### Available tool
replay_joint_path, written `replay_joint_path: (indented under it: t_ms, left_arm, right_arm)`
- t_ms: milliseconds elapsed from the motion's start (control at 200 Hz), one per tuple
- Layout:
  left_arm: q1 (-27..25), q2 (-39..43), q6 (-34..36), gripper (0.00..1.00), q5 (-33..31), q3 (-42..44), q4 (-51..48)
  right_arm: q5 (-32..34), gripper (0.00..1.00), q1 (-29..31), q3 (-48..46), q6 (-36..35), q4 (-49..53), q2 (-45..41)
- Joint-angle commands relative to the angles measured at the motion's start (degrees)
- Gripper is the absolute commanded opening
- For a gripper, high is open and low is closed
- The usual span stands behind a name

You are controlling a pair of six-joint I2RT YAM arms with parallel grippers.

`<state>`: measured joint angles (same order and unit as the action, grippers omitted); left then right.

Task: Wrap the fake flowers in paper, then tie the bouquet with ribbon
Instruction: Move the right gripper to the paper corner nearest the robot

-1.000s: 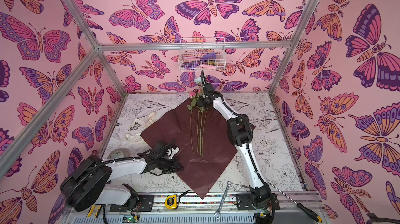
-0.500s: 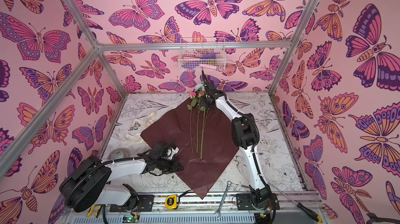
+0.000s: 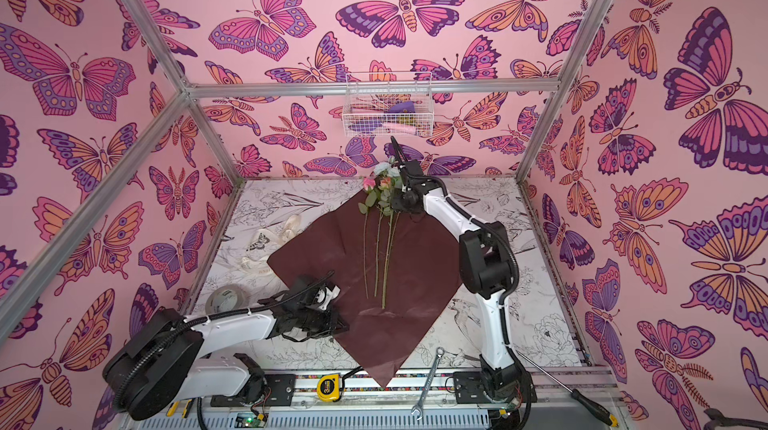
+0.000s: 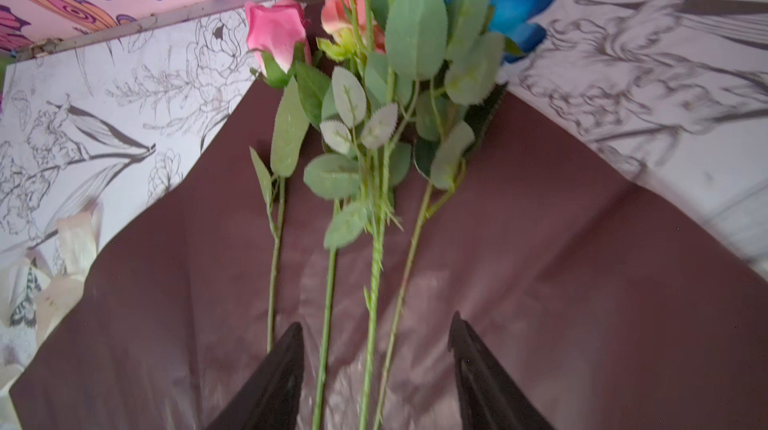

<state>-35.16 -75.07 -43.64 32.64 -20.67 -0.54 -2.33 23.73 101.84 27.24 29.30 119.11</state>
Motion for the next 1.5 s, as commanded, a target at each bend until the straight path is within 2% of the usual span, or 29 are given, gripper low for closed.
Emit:
replay_joint_path:
  t_ms: [0,140,260,426,511,656,746,881,1021,1262,1497]
  left_arm:
    - [0.4,1.0,0.0,0.0,-1.4,1.2,-3.0]
    - [0.4,3.3,0.5,0.0,-1.3,0.5,-4.5]
    - [0.5,5.9,1.0,0.0,-2.2,-0.7,-6.4]
    - [0.6,6.4,0.7,0.0,-2.3,-1.7,-6.9]
    - [0.6,5.8,0.6,0.0,-2.4,-2.3,-6.6]
    - [0.6,4.7,1.0,0.0,-2.2,-3.3,-6.6]
    - [0.6,3.4,1.3,0.0,-2.1,-3.6,-6.3]
    - [0.5,0.0,1.3,0.0,-1.3,-3.7,-5.8]
    - [0.5,-1.1,1.1,0.0,-0.8,-3.2,-5.8]
    - [0.5,-1.1,1.0,0.0,-0.1,-3.2,-5.6]
    - [0.5,1.3,0.5,0.0,0.1,-2.4,-5.6]
  right_arm:
    - [2.1,0.56,0.7,-7.8,-2.0,-1.6,-8.5]
    - [6.2,0.56,2.8,-20.5,-2.7,1.0,-18.8]
    - [13.5,0.58,8.1,-31.4,-3.1,3.3,-28.2]
    - [26.0,0.61,24.2,-41.4,1.3,10.6,-38.1]
    - [28.3,0.63,34.6,-44.2,6.4,13.1,-40.1]
    - [30.2,0.68,51.8,-44.6,13.4,15.9,-37.7]
    - [31.9,0.7,58.5,-42.3,17.3,20.0,-33.2]
    - [30.8,0.71,62.9,-39.6,19.1,23.4,-26.8]
    - [30.1,0.73,65.1,-37.7,17.8,23.9,-25.1]
    - [23.4,0.79,67.7,-42.1,14.0,14.6,-26.6]
    - [23.3,0.85,69.4,-44.7,13.6,11.7,-25.4]
